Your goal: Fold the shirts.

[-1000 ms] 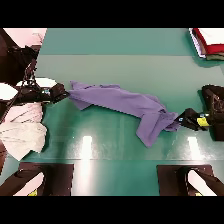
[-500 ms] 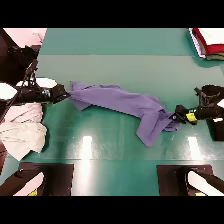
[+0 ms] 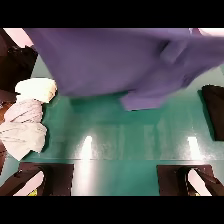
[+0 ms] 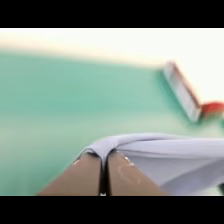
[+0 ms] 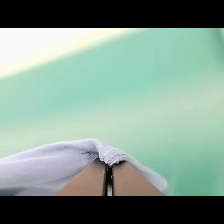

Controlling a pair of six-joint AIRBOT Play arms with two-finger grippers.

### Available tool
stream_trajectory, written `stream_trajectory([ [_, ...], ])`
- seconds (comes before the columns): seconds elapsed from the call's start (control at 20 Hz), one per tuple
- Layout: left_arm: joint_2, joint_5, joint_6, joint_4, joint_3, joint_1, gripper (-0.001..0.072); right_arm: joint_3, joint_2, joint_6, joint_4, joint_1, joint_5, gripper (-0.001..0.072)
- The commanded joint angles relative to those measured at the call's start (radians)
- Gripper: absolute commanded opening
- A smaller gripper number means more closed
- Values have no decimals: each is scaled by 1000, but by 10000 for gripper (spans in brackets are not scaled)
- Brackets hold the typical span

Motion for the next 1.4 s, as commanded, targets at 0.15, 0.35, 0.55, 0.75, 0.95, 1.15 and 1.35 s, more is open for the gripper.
stream_trajectory([
  [0.15, 80, 70, 38, -11, 414, 8, 23, 388, 88, -68, -8, -96, -63, 16],
  [0.35, 168, 91, 37, -54, 415, 7, 23, 490, 99, -72, -34, -99, -35, 16],
  [0.55, 180, 35, 35, -109, 393, 8, 22, 620, 24, -51, -34, -99, 102, 14],
  [0.75, 163, -27, -26, 9, 155, 8, 21, 594, -119, 36, -23, -99, 315, 13],
  [0.95, -1, -181, -82, 85, -150, 6, 22, 397, -314, 58, -35, -23, 520, 13],
  [1.15, -265, -180, -31, 71, -352, -2, 22, 241, -560, 58, -38, 89, 557, 13],
  [1.35, -513, 0, 58, 37, -347, -2, 22, 220, -766, 58, -133, 157, 398, 13],
])
